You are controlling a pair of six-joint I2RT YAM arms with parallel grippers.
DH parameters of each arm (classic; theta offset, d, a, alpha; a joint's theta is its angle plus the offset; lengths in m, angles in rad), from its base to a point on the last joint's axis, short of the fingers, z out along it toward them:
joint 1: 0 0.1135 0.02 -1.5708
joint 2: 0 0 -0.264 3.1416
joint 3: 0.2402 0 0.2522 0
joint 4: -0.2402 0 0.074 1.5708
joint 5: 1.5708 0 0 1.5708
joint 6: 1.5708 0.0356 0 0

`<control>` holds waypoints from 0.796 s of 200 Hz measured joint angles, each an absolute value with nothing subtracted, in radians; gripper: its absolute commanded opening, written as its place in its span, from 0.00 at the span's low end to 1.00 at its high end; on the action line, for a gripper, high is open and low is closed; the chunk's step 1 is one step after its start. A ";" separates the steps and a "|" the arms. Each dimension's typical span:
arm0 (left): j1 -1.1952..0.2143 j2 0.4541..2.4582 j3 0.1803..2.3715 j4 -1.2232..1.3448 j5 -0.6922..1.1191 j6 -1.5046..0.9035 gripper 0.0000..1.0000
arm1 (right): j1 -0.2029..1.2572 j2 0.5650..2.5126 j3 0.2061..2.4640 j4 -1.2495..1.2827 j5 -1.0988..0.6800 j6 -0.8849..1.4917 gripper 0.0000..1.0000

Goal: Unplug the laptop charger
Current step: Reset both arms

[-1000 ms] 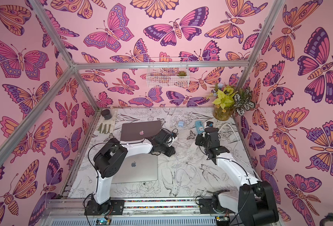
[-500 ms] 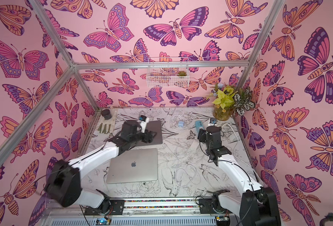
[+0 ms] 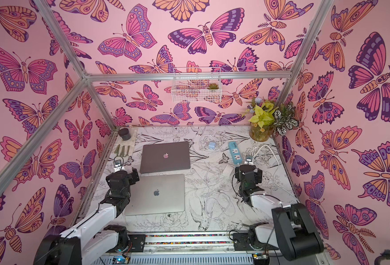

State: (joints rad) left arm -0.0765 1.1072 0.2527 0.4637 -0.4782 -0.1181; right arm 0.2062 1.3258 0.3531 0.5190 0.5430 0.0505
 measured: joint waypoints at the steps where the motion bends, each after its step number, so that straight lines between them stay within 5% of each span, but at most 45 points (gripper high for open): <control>1: -0.073 1.116 0.251 0.470 -0.475 -0.118 1.00 | 0.206 1.330 0.353 0.527 0.544 0.049 0.95; 83: -0.025 1.562 0.126 1.185 -0.180 -0.015 1.00 | 0.141 1.463 0.256 0.963 0.309 -0.024 0.98; 159: -0.007 1.540 0.363 0.980 -0.183 -0.027 1.00 | -0.011 1.521 0.385 0.855 0.096 0.046 0.99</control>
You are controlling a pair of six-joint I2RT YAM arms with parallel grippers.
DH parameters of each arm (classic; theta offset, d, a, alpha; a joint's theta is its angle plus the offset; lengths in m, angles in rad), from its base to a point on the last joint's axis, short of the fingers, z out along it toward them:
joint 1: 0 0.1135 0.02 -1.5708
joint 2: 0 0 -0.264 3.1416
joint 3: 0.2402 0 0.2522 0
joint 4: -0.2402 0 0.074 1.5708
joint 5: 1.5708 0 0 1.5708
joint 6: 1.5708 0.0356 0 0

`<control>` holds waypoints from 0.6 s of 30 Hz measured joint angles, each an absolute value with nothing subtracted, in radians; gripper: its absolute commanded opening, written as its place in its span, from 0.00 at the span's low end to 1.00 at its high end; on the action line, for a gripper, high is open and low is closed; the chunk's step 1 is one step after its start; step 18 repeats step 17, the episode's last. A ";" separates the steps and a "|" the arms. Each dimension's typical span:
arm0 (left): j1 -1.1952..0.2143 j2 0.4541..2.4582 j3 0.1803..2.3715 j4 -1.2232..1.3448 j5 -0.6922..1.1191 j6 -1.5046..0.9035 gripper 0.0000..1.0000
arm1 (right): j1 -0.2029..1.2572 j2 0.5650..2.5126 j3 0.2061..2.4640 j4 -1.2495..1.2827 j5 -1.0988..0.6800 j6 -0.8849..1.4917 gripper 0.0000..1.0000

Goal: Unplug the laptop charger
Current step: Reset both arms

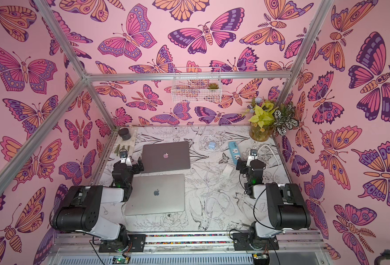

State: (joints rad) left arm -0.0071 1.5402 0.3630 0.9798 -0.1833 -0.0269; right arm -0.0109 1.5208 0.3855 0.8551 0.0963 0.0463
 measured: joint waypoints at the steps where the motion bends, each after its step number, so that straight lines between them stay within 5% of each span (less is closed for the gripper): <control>1: -0.007 1.541 0.362 0.969 -0.183 -0.027 1.00 | -0.011 1.521 0.385 0.851 0.090 0.048 0.99; 18: -0.007 1.541 0.362 0.941 -0.183 -0.028 1.00 | -0.011 1.519 0.397 0.800 0.070 0.053 0.99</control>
